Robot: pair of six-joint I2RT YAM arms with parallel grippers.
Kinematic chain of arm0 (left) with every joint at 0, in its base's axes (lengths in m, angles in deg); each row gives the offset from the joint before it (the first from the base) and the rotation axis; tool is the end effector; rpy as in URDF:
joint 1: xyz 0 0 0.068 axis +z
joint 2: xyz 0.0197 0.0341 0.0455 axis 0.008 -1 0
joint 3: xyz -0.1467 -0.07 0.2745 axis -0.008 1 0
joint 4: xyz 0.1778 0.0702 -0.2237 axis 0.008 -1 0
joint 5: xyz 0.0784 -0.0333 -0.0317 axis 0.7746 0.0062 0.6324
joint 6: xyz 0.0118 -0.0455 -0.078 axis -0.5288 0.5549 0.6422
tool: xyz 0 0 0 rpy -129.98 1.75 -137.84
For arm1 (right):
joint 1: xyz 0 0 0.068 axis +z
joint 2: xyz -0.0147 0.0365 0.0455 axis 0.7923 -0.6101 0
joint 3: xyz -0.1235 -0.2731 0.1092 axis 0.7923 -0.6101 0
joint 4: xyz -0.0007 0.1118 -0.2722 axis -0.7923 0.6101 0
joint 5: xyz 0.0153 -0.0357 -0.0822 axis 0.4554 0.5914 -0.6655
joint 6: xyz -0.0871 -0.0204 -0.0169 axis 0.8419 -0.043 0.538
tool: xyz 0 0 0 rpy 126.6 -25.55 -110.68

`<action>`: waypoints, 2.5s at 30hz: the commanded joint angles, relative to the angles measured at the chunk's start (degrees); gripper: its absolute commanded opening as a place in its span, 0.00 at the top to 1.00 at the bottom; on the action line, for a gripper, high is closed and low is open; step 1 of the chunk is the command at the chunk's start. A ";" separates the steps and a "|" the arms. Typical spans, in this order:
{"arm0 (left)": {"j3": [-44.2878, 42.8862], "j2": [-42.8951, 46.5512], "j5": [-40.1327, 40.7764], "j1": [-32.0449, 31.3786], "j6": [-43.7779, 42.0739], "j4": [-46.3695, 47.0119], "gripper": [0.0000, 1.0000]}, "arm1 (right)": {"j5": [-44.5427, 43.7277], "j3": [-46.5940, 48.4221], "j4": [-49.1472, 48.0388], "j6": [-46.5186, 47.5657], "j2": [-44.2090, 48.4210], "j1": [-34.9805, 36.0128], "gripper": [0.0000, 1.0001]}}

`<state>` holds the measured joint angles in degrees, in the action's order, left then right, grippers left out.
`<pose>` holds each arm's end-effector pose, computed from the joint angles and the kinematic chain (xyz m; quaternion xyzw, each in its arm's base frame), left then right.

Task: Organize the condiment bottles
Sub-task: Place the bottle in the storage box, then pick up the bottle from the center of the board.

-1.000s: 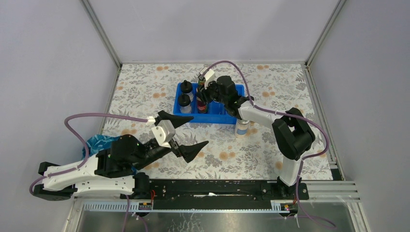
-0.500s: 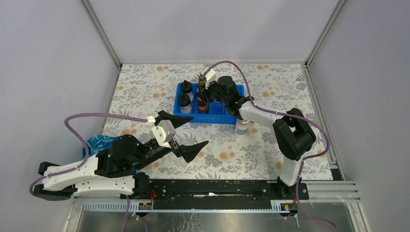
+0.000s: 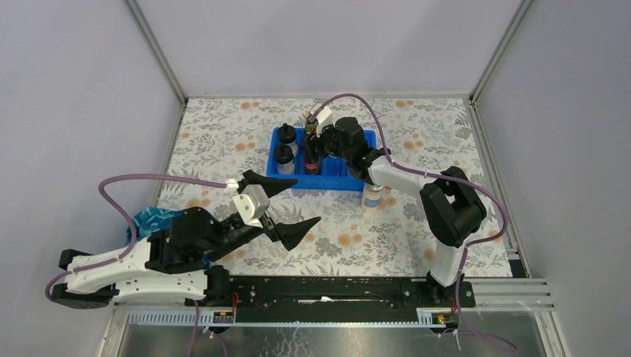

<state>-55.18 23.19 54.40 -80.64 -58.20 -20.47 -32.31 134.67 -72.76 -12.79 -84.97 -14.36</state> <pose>0.0589 -0.1733 0.4561 0.3424 0.5697 -0.3579 0.6558 0.3991 0.3331 0.2802 -0.3599 0.6703 0.2382 0.6037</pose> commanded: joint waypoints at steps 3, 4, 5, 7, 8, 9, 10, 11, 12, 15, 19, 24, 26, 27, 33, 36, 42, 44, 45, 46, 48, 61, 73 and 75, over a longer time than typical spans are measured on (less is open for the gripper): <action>0.60 0.37 -0.21 0.47 -0.54 0.85 0.01 | 0.93 1.48 -1.69 0.13 2.92 -0.32 0.32; 0.61 0.36 -0.25 0.47 -0.61 0.85 0.01 | 0.96 1.68 -1.51 0.22 2.92 -0.32 0.32; 0.61 0.35 -0.20 0.47 -0.65 0.89 0.01 | 0.99 1.93 -1.34 0.28 2.97 -0.34 0.31; 0.61 0.31 -0.04 0.47 -0.71 0.94 0.01 | 1.00 2.45 -0.80 0.48 3.09 -0.34 0.31; 0.61 0.34 0.05 0.47 -0.69 0.90 0.01 | 1.00 2.76 -0.54 0.56 3.10 -0.29 0.31; 0.61 0.31 0.12 0.47 -0.81 0.88 0.01 | 1.00 3.06 -0.24 0.57 3.22 -0.33 0.30; 0.68 0.33 0.22 0.47 -0.83 0.91 0.01 | 1.00 3.40 0.07 0.56 3.33 -0.36 0.30; 0.69 0.31 0.34 0.47 -0.83 0.93 0.01 | 1.00 3.64 0.36 0.64 3.55 -0.34 0.29; 0.77 0.42 0.36 0.47 -0.83 0.98 0.01 | 1.02 3.90 0.67 0.65 3.73 -0.34 0.28; 0.87 0.52 0.65 0.46 -0.83 1.02 0.01 | 1.13 4.76 1.40 0.78 4.40 -0.33 0.27; 0.94 0.56 1.02 0.51 -0.76 1.10 0.01 | 1.38 6.67 3.35 0.96 4.98 -0.33 0.25; 0.55 0.22 1.74 0.47 -0.90 1.03 0.01 | 1.43 7.70 4.06 1.15 6.05 -0.34 0.22; 0.28 0.17 1.97 0.42 -0.91 1.02 0.01 | 1.36 7.98 4.09 1.13 6.70 -0.31 0.22; 0.18 0.13 2.00 0.42 -0.84 1.01 0.01 | 1.25 7.99 4.04 1.09 7.15 -0.38 0.21; -1.63 -0.82 2.45 0.44 0.19 0.14 0.01 | 1.26 8.30 4.65 0.91 10.06 -0.35 0.19; -2.85 -1.73 3.09 0.47 0.62 -0.41 0.01 | 0.46 7.30 4.50 0.83 12.31 -0.33 0.19; -5.45 -6.31 5.62 0.45 2.15 -0.22 0.01 | -8.14 3.54 4.86 1.89 18.63 -0.38 0.18; -6.40 -8.90 6.63 0.47 2.33 0.15 0.01 | -11.75 2.66 6.30 2.32 21.51 -0.34 0.18; -6.71 -10.22 6.95 0.47 2.38 0.64 0.01 | -14.24 2.11 6.88 2.42 22.88 -0.30 0.17; -6.89 -11.55 7.14 0.47 2.42 1.24 0.01 | -16.70 1.64 7.75 2.36 24.12 -0.41 0.17; -7.08 -14.27 7.64 0.47 2.57 2.72 0.01 | -21.14 0.42 9.13 2.30 26.84 -0.42 0.16; -11.51 -31.18 6.26 7.61 10.06 4.16 0.01 | -54.38 -15.29 9.45 -6.62 44.55 -1.21 0.09; -7.92 -41.60 -3.48 18.53 14.99 12.29 0.01 | -57.89 -24.61 9.08 -17.19 51.68 -5.34 0.00; -8.53 -43.45 -5.26 19.26 14.79 12.66 0.01 | -58.60 -25.29 8.58 -17.65 51.39 -5.96 0.00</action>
<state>-63.45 -17.48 53.96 -62.83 -44.80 -12.86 -87.55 110.21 -62.36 -27.04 -34.00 -19.17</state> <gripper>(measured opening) 0.989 0.994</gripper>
